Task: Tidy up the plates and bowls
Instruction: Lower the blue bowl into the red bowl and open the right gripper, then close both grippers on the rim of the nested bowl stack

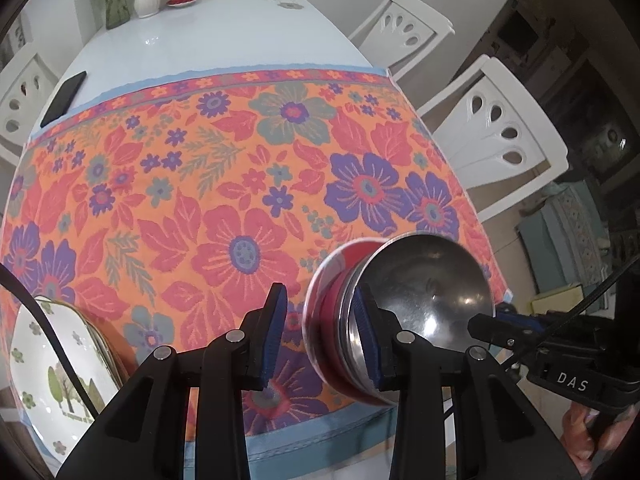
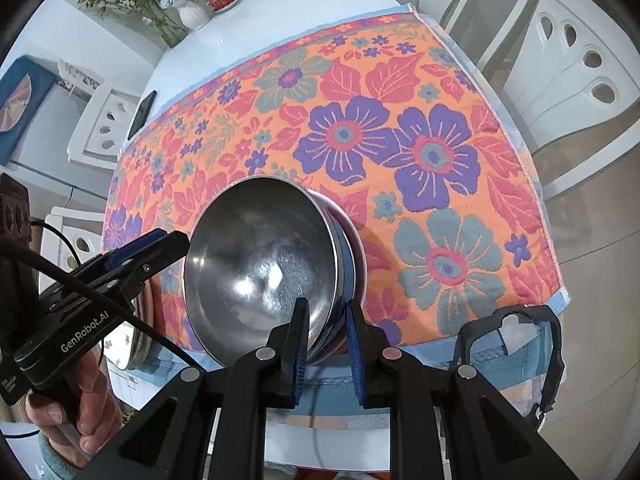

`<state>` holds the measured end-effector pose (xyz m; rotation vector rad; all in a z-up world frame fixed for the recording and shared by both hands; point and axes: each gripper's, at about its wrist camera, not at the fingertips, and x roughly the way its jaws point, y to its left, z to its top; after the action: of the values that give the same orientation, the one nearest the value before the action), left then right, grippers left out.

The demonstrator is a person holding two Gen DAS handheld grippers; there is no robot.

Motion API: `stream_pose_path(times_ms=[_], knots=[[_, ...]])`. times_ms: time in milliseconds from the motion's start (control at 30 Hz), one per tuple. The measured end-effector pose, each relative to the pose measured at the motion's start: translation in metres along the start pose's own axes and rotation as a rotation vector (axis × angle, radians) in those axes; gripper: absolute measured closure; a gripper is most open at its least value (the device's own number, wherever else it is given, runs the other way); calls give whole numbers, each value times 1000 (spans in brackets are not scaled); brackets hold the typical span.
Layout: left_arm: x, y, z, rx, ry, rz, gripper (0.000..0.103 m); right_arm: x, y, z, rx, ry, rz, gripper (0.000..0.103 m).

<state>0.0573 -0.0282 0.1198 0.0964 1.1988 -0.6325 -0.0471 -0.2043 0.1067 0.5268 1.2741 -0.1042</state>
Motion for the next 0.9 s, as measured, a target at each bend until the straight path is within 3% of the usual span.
stream_pose_path(times_ms=[367,467,533,567,600,633,733,900], knots=[[-25,6,17,-5,-67,-25,70,-15,6,15,40,-29,8,84],[-30,14,20,-14,-74,-15,69,-24,9,21,38,-55,14,79],[-34,21,23,-12,-79,6,62,-32,11,27,23,-80,-2,69],[-37,25,24,-14,-82,14,50,-38,12,30,16,-100,-21,65],[-41,31,25,-21,-94,17,40,-44,12,33,13,-123,-39,54],[-46,35,25,-30,-114,15,38,-54,11,35,10,-165,-58,47],[-55,46,25,-45,-136,10,38,-73,9,41,9,-224,-76,44],[-60,57,21,-71,-143,-33,38,-74,11,40,17,-210,-99,44]])
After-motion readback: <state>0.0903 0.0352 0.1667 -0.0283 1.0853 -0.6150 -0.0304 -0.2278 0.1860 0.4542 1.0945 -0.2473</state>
